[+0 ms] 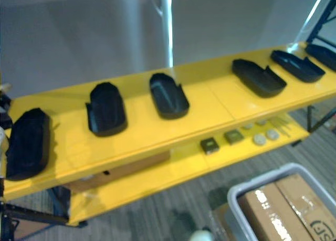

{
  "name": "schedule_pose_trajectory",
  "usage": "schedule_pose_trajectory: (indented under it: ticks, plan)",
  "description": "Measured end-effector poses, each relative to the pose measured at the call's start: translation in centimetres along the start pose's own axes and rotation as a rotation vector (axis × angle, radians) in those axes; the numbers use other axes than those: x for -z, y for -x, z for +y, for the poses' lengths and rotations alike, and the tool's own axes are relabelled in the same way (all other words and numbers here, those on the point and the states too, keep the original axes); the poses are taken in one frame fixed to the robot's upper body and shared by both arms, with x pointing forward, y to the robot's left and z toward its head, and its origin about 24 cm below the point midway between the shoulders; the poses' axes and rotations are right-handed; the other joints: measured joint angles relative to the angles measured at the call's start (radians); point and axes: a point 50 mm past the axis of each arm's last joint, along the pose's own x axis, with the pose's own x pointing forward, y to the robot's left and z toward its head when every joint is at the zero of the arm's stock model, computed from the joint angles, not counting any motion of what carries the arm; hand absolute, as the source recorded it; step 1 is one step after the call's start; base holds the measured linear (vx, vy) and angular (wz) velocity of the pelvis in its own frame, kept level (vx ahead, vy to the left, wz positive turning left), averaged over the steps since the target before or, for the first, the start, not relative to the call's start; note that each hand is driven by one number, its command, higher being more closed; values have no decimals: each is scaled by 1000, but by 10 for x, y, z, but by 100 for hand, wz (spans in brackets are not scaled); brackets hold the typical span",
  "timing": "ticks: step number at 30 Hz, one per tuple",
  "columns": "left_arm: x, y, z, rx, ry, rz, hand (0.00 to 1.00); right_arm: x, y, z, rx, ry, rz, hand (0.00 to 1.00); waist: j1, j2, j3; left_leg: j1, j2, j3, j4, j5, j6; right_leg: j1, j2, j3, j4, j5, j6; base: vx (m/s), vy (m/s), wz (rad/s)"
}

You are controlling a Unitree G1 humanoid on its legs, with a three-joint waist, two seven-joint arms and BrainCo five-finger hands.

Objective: Walk over and take plastic housings, then place them on the shelf

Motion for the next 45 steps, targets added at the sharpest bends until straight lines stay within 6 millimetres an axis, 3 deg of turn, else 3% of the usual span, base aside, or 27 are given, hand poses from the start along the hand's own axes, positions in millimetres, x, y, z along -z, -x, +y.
schedule_pose_trajectory:
  ticks: [1,5,8,10,15,19,22,27,32,35,45]
  plan:
    - [5,8,3,-18,13,17,0,0,1,2,-8,4,0,0,2,0,0,0,0,-7,0,0,0,9,0,-8,-7,0,0,42,-22,26]
    - [44,77,25,-127,52,190,0,0,1,8,-13,11,4,0,47,-6,-17,-5,2,-40,0,-1,0,51,0,-55,-48,3,6,28,-20,25]
    - [49,113,39,-213,94,249,0,-7,1,18,-33,10,-14,0,60,-17,-23,-8,4,-69,0,-1,-1,80,0,-91,-62,3,6,1,-11,30]
    - [46,123,43,-264,149,261,0,-12,0,25,-48,2,-26,0,72,-11,-25,-11,4,-70,0,0,-1,79,0,-92,-65,4,8,-24,0,11]
    - [35,136,43,-330,249,251,0,-12,0,29,-50,7,-16,0,72,17,-30,-22,3,-95,0,7,-3,87,-2,-118,-71,8,16,-13,-3,10]
    - [41,151,40,-318,263,319,0,-10,0,30,-52,23,3,0,68,30,-31,-22,3,-96,0,8,-4,91,-2,-121,-77,10,24,-1,-1,1]
    - [46,158,31,-283,263,362,0,-9,3,35,-84,46,1,0,68,23,-29,-22,-1,-97,0,8,-4,95,-6,-124,-77,4,49,0,0,0]
    - [77,171,15,-262,214,525,0,-15,4,48,-135,66,-25,0,50,13,-23,-20,-2,-95,0,9,-2,95,-9,-129,-79,5,51,0,0,0]
    - [91,175,2,-253,183,604,0,-16,5,52,-151,75,-27,0,43,-3,-16,-18,-2,-86,0,9,-2,95,-8,-127,-96,12,58,5,0,-1]
    - [97,176,1,-269,156,629,0,-20,4,56,-160,71,-36,0,25,-4,-13,-15,-2,-62,0,9,-2,91,-7,-114,-106,19,57,13,10,-13]
    - [99,167,-14,-324,138,643,0,-16,5,55,-159,92,-10,0,18,-4,-10,-4,-2,-13,0,8,-1,81,-4,-83,-128,38,55,-11,6,-11]
